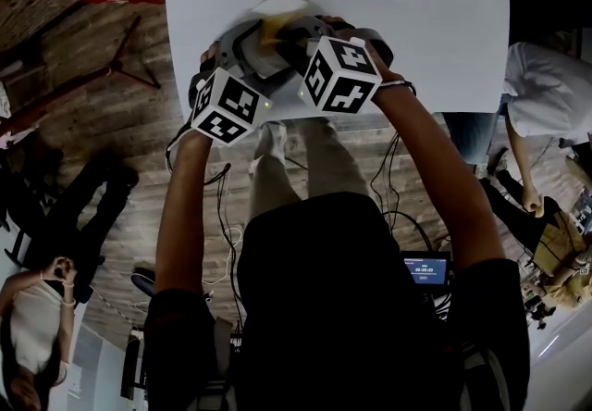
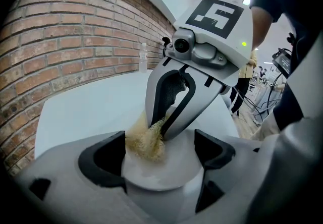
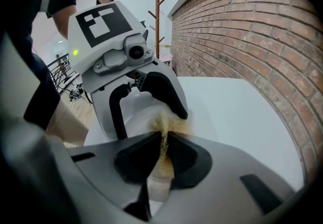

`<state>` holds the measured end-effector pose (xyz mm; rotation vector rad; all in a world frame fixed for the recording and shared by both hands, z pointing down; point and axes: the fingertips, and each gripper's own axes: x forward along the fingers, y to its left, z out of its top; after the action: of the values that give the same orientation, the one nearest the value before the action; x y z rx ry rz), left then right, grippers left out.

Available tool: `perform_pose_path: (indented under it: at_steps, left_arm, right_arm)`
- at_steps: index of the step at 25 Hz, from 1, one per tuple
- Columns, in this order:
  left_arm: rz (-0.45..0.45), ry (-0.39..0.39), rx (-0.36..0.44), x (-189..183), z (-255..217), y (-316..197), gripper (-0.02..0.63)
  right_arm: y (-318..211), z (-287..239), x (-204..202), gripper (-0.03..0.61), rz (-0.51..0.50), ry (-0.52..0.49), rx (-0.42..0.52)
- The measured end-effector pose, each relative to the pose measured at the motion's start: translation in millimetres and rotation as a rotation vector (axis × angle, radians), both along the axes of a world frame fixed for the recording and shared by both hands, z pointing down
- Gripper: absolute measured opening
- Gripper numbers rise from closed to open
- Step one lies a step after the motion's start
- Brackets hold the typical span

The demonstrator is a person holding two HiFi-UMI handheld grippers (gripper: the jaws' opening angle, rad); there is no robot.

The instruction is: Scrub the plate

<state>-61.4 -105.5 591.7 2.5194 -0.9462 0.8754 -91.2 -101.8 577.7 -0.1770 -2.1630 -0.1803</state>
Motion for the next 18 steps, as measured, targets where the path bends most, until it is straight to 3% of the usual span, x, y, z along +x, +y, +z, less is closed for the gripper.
perform_pose_path:
  at_steps: [18]
  left_arm:
    - [0.0,0.0,0.0,-1.2,-0.1,0.1,0.408]
  right_arm:
    - [4.9,-1.2,1.5,0.038,-0.019,-0.003,-0.041]
